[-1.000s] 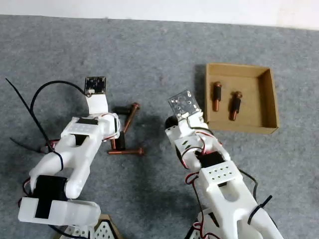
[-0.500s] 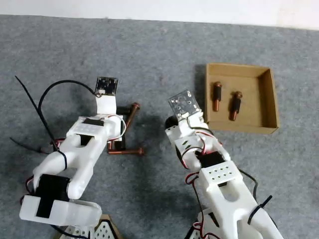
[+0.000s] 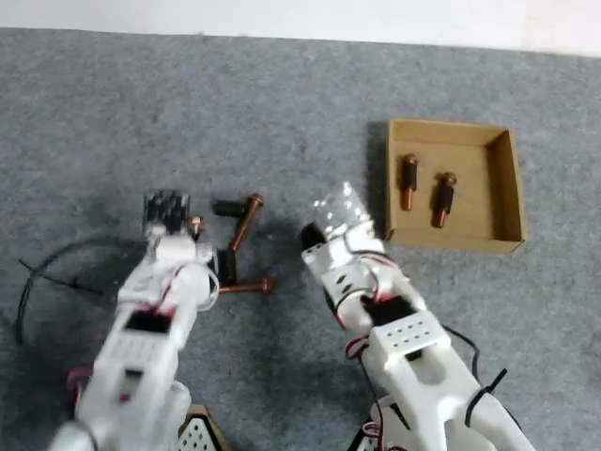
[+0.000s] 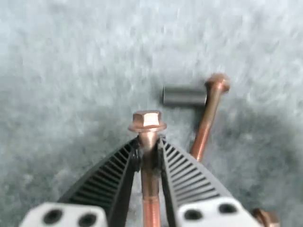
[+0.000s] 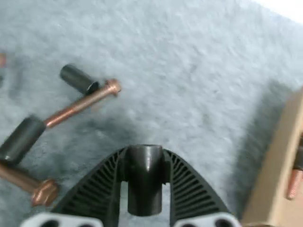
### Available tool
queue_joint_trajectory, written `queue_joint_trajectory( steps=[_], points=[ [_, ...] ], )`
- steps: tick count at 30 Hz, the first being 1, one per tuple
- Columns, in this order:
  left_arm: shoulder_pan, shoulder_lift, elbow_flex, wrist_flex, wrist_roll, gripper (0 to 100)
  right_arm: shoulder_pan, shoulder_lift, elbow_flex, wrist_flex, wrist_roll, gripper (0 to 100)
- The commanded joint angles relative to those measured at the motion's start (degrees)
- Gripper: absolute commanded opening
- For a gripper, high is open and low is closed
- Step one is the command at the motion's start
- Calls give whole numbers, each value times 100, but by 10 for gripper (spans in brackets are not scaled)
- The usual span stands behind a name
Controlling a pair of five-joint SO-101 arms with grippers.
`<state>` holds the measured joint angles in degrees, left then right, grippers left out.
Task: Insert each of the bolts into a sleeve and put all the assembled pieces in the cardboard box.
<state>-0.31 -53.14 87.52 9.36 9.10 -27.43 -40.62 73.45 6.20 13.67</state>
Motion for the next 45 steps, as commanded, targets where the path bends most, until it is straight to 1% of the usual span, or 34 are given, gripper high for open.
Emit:
queue_joint_trajectory(
  steps=[1,7,11,13,15,19,21,24,26,28,31,34,38,45],
  points=[
    [13,-2185,655,-114,-18,6,-426,-224,330,-1174,44,5],
    [4,-4040,1024,712,9,6,-778,-215,813,-2141,53,5],
    [4,-4927,980,1398,18,6,-1024,-215,875,-2237,53,5],
    [-4,-5200,971,1609,18,6,-1174,-215,875,-2220,53,5],
    [4,-5218,971,1609,18,10,-1332,-215,875,-2211,53,5],
    [31,-5156,971,1354,44,10,-1560,-215,884,-2202,53,5],
    [31,-5156,971,1248,440,11,-1578,-224,884,-2202,264,5],
    [22,-5156,963,1169,1363,11,-1587,-224,927,-2229,1020,5],
    [31,-5156,875,1169,1749,11,-1587,-268,1086,-2316,1125,5],
    [31,-5156,822,1169,1952,11,-1596,-268,1244,-2668,1125,5],
    [40,-5156,822,1169,2022,11,-1631,-268,1464,-3204,1125,5],
    [119,-5156,822,1169,2031,11,-1640,-268,1587,-3503,1125,5],
    [514,-5156,743,1187,2145,11,-1640,-268,1604,-3565,1152,5],
    [576,-5156,673,1178,2374,11,-1648,-268,1596,-3574,1160,5]
  ],
)
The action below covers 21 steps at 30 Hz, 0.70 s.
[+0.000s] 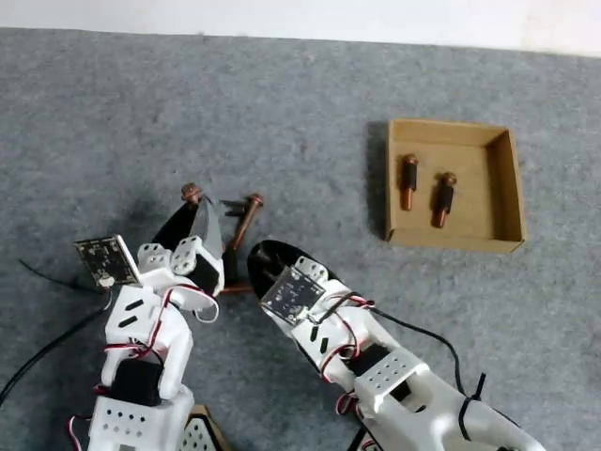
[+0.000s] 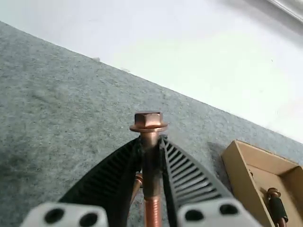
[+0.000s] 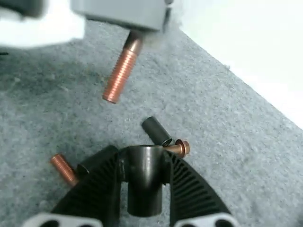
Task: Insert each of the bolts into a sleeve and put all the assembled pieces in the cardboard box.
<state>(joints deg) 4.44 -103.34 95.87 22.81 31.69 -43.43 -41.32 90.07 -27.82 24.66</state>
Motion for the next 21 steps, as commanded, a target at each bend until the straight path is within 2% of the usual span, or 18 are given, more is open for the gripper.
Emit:
queue_joint_trajectory(
  steps=[1,15,19,21],
  points=[
    [127,-136,-145,-167,123,11,-48,-198,-66,-171,62,5],
    [207,-136,-119,-527,132,11,136,-145,-84,-171,70,5],
    [207,-136,-119,-527,791,11,145,-145,-84,-171,70,5],
    [242,-136,-119,-510,897,11,145,-145,-75,-171,70,5]
  ],
)
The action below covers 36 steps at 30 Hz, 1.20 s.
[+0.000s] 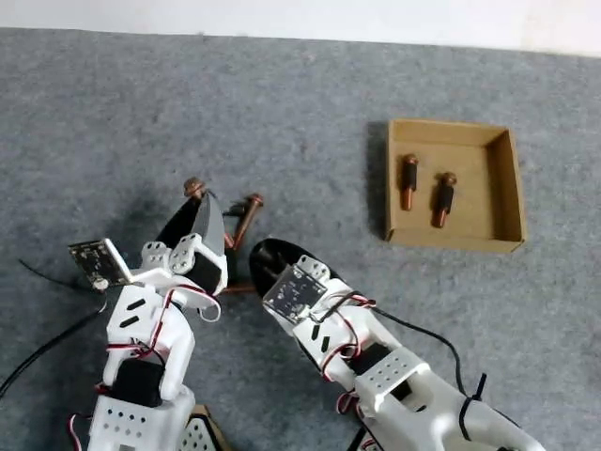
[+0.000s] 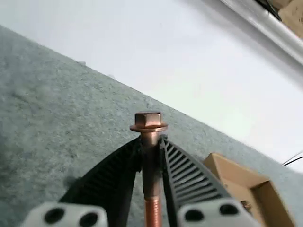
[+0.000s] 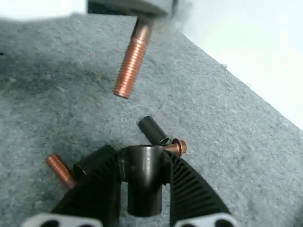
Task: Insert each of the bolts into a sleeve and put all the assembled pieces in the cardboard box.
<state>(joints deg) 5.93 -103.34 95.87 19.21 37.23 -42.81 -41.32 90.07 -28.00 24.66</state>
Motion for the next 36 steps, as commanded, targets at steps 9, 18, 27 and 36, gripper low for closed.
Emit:
queue_joint_trajectory(
  steps=[9,18,27,36],
  points=[
    [646,-136,119,-149,334,11,92,-145,-84,-154,70,5],
    [840,-110,136,-149,325,11,233,-198,-92,-154,70,5],
    [699,-119,136,-167,369,11,84,-198,-92,-154,70,5],
    [505,-119,136,-167,360,11,-22,-198,-119,-154,70,5]
  ],
)
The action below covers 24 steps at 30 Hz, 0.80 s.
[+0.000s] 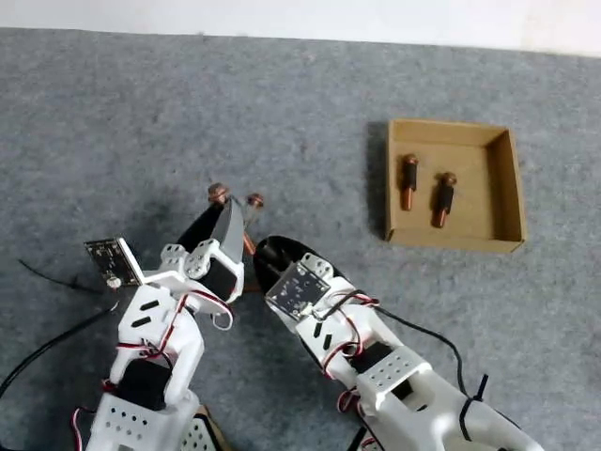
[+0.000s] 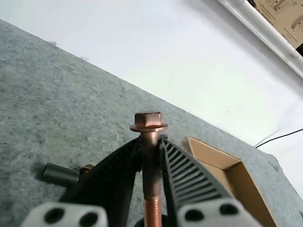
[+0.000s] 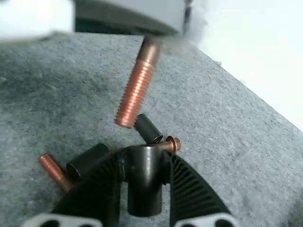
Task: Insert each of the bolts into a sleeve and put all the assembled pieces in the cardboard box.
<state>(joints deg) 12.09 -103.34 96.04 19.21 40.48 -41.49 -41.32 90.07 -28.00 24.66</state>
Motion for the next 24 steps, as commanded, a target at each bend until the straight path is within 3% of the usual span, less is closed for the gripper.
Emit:
queue_joint_trajectory(
  steps=[1,18,21,24],
  points=[
    [-154,-119,119,-167,35,11,-215,-207,-119,-154,70,5],
    [-558,-110,119,-149,-35,11,-338,-207,-84,-154,70,5],
    [-980,-101,119,62,-501,11,-4,-207,-110,-154,70,5],
    [-980,-101,101,624,-1143,11,312,-207,-119,-154,44,5]
  ],
)
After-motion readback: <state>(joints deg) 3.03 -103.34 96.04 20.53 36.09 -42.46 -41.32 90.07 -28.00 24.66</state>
